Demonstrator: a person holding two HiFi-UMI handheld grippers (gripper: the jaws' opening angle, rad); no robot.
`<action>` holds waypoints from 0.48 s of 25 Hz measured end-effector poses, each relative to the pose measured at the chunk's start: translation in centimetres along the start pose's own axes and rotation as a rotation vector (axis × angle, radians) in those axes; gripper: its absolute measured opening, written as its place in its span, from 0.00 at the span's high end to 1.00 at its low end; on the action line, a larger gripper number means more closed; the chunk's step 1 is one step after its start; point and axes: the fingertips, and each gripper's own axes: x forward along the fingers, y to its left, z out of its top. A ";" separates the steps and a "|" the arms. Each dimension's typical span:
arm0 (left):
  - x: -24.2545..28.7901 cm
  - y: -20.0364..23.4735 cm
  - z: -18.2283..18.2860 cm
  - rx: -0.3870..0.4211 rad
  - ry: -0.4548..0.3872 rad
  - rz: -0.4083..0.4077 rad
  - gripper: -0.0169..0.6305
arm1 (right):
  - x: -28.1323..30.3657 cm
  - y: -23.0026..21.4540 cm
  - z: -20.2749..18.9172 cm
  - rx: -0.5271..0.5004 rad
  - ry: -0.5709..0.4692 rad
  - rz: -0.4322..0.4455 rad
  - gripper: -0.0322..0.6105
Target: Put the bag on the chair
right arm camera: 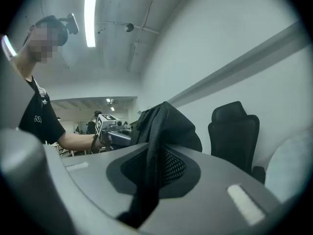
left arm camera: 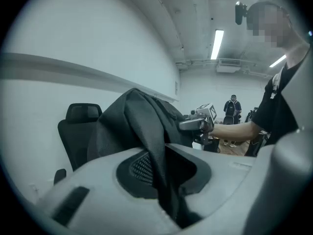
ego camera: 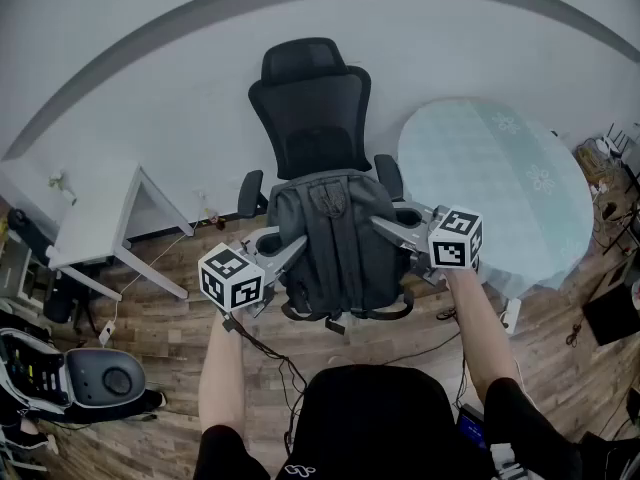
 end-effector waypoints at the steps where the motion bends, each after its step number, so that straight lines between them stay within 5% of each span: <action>1: 0.0 0.0 -0.1 -0.006 -0.004 -0.013 0.91 | 0.1 -0.1 -0.1 0.017 -0.001 0.000 0.88; 12: 2.6 -0.3 -1.2 -0.051 -0.013 -0.048 0.91 | -1.3 -2.3 -1.4 0.081 0.003 -0.009 0.88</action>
